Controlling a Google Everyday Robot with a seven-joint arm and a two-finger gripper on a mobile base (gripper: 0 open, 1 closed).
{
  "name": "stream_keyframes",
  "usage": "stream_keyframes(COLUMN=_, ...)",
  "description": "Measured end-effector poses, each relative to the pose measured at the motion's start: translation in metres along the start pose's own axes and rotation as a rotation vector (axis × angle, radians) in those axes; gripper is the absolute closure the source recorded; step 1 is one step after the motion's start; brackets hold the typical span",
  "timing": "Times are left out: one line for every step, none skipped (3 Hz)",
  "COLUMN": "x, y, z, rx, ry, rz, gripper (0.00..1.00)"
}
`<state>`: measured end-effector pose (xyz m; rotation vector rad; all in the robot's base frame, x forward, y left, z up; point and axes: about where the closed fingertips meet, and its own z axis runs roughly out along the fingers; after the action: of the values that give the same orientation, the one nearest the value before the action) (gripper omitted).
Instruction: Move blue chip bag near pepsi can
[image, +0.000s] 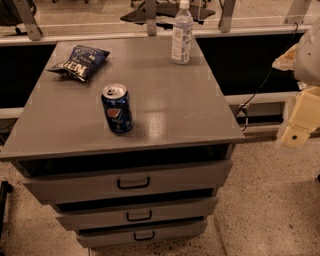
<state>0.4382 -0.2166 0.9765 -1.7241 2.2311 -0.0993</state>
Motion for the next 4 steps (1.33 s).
stream_keyframes(x=-0.006, y=-0.009, z=-0.003, rx=0.017, ry=-0.018, rz=-0.006, gripper=0.0)
stream_keyframes(x=-0.063, y=-0.041, z=0.008, rx=0.038, ry=-0.127, rz=-0.118, gripper=0.0)
stream_keyframes(x=-0.174, y=-0.083, z=0.028, rx=0.053, ry=-0.288, rz=-0.331, gripper=0.0)
stream_keyframes(x=-0.277, y=-0.1, z=0.03, rx=0.071, ry=-0.43, rz=-0.497, gripper=0.0)
